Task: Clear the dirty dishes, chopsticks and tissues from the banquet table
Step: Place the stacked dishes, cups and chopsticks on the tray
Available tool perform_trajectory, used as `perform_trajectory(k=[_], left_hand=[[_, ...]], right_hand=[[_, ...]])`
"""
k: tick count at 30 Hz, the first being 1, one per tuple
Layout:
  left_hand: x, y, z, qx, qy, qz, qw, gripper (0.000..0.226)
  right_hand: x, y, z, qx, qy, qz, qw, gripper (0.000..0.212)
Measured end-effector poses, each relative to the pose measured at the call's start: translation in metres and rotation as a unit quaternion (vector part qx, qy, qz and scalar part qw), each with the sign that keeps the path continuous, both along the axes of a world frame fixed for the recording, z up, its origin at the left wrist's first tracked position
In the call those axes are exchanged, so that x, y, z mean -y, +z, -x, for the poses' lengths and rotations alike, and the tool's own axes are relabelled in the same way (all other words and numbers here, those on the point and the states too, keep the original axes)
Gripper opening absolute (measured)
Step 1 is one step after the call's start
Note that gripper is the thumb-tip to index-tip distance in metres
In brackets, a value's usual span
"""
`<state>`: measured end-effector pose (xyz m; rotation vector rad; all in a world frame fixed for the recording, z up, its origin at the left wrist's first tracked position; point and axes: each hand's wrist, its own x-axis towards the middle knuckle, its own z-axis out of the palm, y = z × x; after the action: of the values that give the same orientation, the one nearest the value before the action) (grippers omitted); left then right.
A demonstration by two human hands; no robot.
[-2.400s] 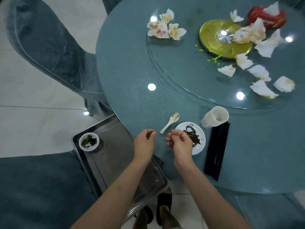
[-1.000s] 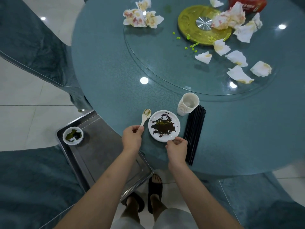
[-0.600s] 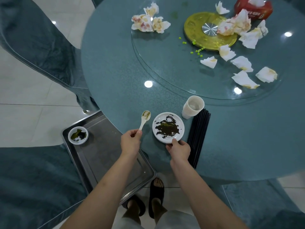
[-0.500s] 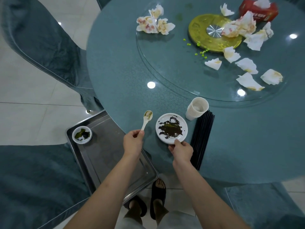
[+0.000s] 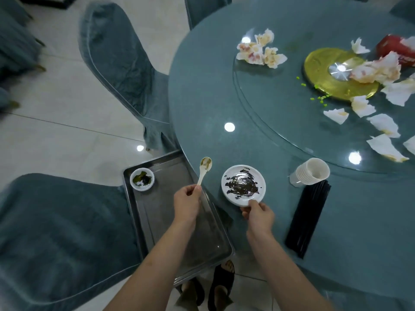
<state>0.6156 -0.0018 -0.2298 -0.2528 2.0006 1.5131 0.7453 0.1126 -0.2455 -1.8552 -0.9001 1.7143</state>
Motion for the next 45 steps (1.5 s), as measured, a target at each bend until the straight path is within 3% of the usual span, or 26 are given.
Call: perform_trajectory(k=[9, 19, 33, 38, 45], left_hand=[[0.077, -0.002, 0.05, 0.034, 0.094, 0.001, 0.995, 0.016], [0.143, -0.032, 0.087, 0.073, 0.164, 0.026, 0.983, 0.015], [0.145, -0.162, 0.122, 0.155, 0.25, 0.026, 0.956, 0.011], [0.139, -0.207, 0.134, 0.159, 0.26, 0.046, 0.951, 0.013], [0.141, -0.26, 0.146, 0.155, 0.27, 0.052, 0.949, 0.013]], right_hand=[[0.057, 0.004, 0.067, -0.044, 0.1, 0.004, 0.994, 0.013], [0.111, -0.02, 0.135, -0.032, 0.175, 0.006, 0.984, 0.01], [0.1, -0.182, 0.204, 0.049, 0.231, 0.065, 0.969, 0.019], [0.087, -0.234, 0.232, 0.08, 0.229, 0.046, 0.969, 0.014], [0.081, -0.295, 0.276, 0.065, 0.205, 0.053, 0.975, 0.013]])
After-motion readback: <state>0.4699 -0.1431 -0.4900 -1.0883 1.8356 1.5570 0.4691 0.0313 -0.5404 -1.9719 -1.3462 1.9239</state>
